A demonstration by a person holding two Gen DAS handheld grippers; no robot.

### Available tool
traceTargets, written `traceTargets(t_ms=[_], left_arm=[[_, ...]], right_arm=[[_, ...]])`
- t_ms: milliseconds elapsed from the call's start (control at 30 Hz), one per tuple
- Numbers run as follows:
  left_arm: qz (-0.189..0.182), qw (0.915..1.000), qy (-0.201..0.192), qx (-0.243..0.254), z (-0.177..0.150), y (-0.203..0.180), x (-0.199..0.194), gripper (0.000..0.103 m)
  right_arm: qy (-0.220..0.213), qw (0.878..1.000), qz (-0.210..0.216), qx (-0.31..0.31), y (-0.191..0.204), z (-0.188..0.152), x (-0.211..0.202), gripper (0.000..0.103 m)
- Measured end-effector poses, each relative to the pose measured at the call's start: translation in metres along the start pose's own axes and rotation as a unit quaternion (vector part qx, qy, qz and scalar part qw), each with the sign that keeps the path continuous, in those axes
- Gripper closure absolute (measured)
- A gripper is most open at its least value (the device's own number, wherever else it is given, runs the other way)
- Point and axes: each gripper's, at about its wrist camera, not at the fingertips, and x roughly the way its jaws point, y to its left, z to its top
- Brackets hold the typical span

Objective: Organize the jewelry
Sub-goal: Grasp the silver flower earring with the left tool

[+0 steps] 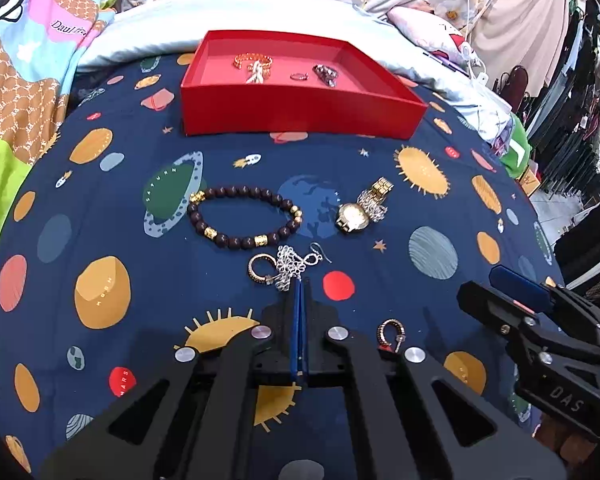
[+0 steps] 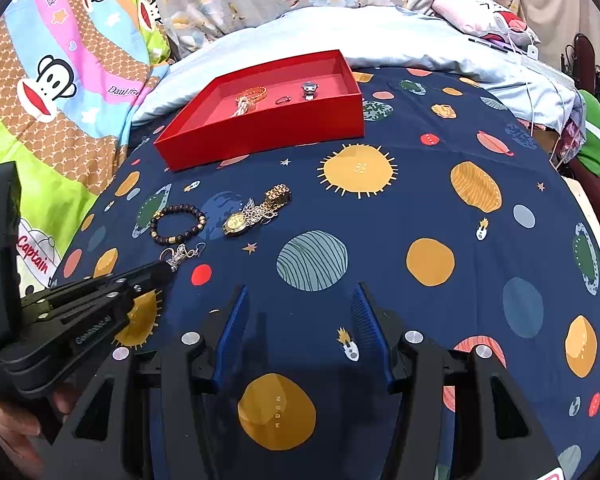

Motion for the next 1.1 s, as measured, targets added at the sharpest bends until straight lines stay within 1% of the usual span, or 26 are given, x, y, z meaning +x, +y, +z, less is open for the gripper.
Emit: traceTargets(t_ms=[133, 233, 333, 467, 533, 567, 600, 633, 867, 900, 933, 1000, 1033, 1100], left_arm=[[0.001, 1.0000, -0.001, 0.002, 0.002, -0.001, -0.001, 0.102], [0.012, 0.9999, -0.001, 0.004, 0.003, -0.002, 0.002, 0.101], [0.011, 0.9999, 0.003, -0.003, 0.004, 0.000, 0.008, 0.101], [0.010, 0.9999, -0.001, 0.001, 0.007, -0.002, 0.011, 0.101], [0.010, 0.9999, 0.000, 0.002, 0.009, -0.003, 0.012, 0.091], [0.011, 0.9999, -0.001, 0.003, 0.009, -0.004, 0.013, 0.088], [0.014, 0.9999, -0.001, 0.004, 0.010, -0.005, 0.014, 0.084], [0.016, 0.9999, -0.003, 0.006, 0.010, -0.006, 0.015, 0.083], [0.026, 0.9994, -0.003, 0.021, 0.013, -0.011, 0.022, 0.083], [0.028, 0.9993, -0.004, 0.023, 0.013, -0.011, 0.022, 0.085], [0.029, 0.9993, -0.004, 0.024, 0.013, -0.011, 0.023, 0.094], [0.019, 0.9996, -0.002, 0.021, 0.012, -0.010, 0.022, 0.095], [0.012, 0.9998, -0.001, 0.017, 0.013, -0.009, 0.022, 0.099], [0.002, 0.9999, -0.005, 0.015, 0.013, -0.009, 0.018, 0.102]], right_arm=[[-0.001, 1.000, 0.000, 0.000, 0.000, 0.001, 0.000, 0.050], [-0.002, 1.000, 0.001, -0.001, 0.001, 0.002, 0.000, 0.050], [-0.002, 1.000, 0.002, -0.003, 0.002, 0.003, 0.000, 0.050], [-0.001, 1.000, 0.004, -0.001, 0.002, 0.003, 0.001, 0.050], [-0.001, 1.000, 0.004, -0.001, 0.002, 0.004, 0.001, 0.050], [-0.001, 1.000, 0.004, 0.000, 0.002, 0.004, 0.001, 0.050], [-0.001, 1.000, 0.005, 0.001, 0.002, 0.004, 0.001, 0.050], [-0.001, 1.000, 0.005, 0.002, 0.001, 0.004, 0.002, 0.050], [0.000, 1.000, 0.008, 0.007, -0.002, 0.004, 0.005, 0.050], [0.000, 1.000, 0.008, 0.007, -0.003, 0.003, 0.005, 0.050], [0.000, 1.000, 0.008, 0.007, -0.003, 0.004, 0.005, 0.050], [0.000, 1.000, 0.009, 0.008, -0.003, 0.003, 0.005, 0.050], [0.000, 1.000, 0.009, 0.008, -0.003, 0.003, 0.005, 0.050], [-0.001, 1.000, 0.009, 0.008, -0.003, 0.003, 0.005, 0.050]])
